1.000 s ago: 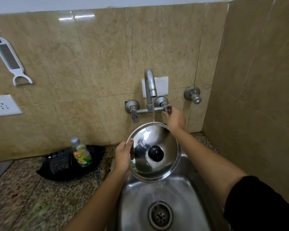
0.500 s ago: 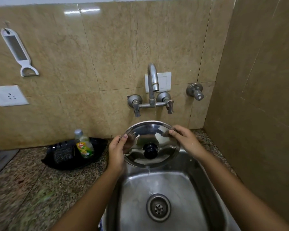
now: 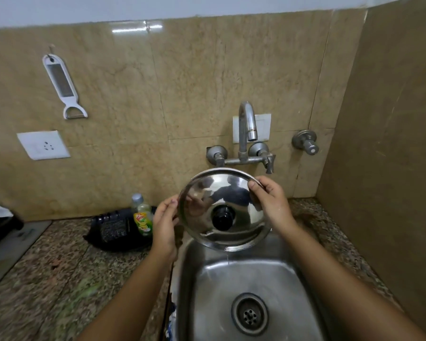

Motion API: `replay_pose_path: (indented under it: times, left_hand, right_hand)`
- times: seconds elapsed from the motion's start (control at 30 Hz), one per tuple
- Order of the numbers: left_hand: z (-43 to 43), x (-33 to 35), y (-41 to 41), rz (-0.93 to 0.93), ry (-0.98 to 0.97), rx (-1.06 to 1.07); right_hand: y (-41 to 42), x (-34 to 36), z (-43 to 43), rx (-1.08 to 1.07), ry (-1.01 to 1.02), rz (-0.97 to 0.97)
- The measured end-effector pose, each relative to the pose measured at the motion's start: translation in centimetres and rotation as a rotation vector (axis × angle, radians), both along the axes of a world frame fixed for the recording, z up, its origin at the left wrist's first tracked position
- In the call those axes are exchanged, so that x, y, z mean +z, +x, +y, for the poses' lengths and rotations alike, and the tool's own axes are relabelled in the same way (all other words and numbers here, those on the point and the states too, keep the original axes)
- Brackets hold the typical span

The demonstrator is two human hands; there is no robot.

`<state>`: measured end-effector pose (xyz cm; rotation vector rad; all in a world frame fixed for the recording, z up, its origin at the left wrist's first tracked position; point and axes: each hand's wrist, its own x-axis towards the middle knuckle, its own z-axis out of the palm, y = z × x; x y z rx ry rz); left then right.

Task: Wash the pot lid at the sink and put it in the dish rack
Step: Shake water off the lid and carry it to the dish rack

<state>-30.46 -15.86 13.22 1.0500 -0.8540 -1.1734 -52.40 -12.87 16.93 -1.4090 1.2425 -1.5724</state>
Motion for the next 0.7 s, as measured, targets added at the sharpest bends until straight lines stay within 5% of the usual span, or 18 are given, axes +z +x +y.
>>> replay_pose_path:
  times: [0.2,0.4,0.7]
  left_hand:
    - [-2.1,1.3,10.4,0.145,0.296,0.02]
    - [-3.5,3.2,25.5,0.096,0.31,0.021]
    - [-4.0,9.2,45.8,-0.107,0.151,0.306]
  right_hand:
    - [9.8,0.5,-1.9,-0.14,0.033,-0.221]
    - [23.8,1.7,-5.8,-0.095,0.179,-0.514]
    - [45.6,6.8,-12.9,0.039,0.173,-0.6]
